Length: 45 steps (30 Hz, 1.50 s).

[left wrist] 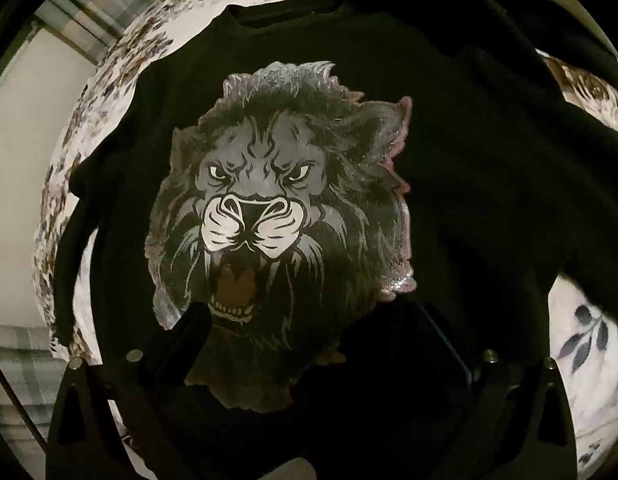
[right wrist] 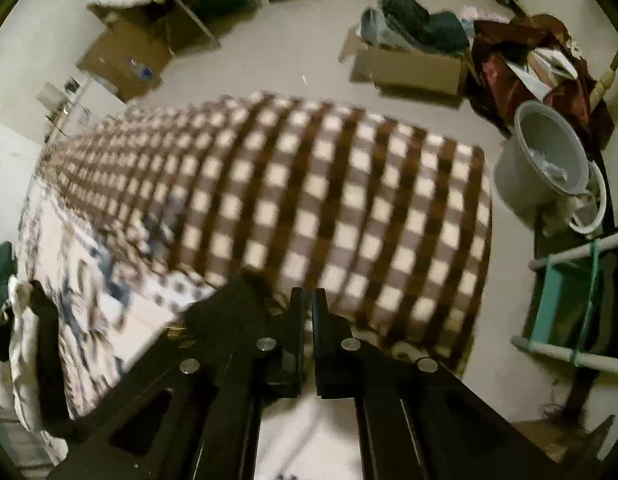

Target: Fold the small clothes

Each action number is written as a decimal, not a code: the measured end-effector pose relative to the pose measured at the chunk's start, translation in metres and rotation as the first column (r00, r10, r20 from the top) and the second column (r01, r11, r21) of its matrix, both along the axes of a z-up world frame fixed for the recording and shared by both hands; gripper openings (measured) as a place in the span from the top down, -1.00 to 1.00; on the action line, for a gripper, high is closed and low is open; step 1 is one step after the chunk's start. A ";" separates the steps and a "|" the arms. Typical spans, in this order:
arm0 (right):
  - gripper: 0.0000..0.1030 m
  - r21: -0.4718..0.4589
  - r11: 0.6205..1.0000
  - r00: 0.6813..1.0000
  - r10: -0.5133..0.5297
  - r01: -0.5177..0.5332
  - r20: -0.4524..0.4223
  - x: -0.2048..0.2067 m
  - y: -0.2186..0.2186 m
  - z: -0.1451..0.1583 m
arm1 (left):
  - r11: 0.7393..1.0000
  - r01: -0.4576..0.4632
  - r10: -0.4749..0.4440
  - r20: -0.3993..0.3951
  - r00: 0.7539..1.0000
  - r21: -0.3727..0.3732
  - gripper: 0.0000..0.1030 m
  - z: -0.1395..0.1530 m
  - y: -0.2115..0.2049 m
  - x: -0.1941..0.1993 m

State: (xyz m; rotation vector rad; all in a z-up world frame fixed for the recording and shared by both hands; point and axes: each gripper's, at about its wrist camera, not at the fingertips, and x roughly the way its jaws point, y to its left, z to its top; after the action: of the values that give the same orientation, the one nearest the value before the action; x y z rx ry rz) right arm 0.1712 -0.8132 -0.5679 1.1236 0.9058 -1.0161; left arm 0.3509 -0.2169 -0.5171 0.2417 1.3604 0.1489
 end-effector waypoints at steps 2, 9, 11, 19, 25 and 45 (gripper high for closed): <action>0.73 0.090 0.995 0.995 -0.040 0.032 0.089 -0.015 -0.001 -0.009 | 1.000 0.003 -0.003 0.001 1.000 -0.003 -1.00 0.000 0.001 -0.001; -0.24 0.228 0.965 0.941 -0.192 0.129 0.280 -0.040 0.022 -0.031 | 1.000 0.017 -0.017 -0.003 1.000 -0.021 -1.00 -0.005 -0.003 -0.007; -0.24 0.291 0.942 0.934 -0.247 0.169 0.260 -0.038 0.026 -0.048 | 1.000 0.013 -0.013 -0.011 1.000 -0.025 -1.00 -0.009 -0.005 -0.007; 0.80 0.126 0.983 0.945 -0.167 0.136 0.280 -0.041 0.057 0.022 | 1.000 0.023 -0.023 -0.015 1.000 -0.011 -1.00 -0.016 -0.005 -0.009; 0.78 0.174 0.980 0.985 -0.119 0.096 0.125 -0.086 0.068 0.027 | 1.000 0.020 -0.021 -0.020 1.000 -0.012 -1.00 -0.018 -0.003 -0.014; 0.02 0.348 0.905 0.833 -0.379 0.244 0.404 -0.180 0.116 -0.021 | 1.000 0.031 -0.031 -0.036 0.999 -0.002 -1.00 -0.032 -0.011 -0.021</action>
State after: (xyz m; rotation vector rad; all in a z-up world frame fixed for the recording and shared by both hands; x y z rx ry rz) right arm -0.0087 -0.6976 -0.5890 1.7189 0.4885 -0.8321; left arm 0.3300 -0.2276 -0.5494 0.2652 1.3914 0.1181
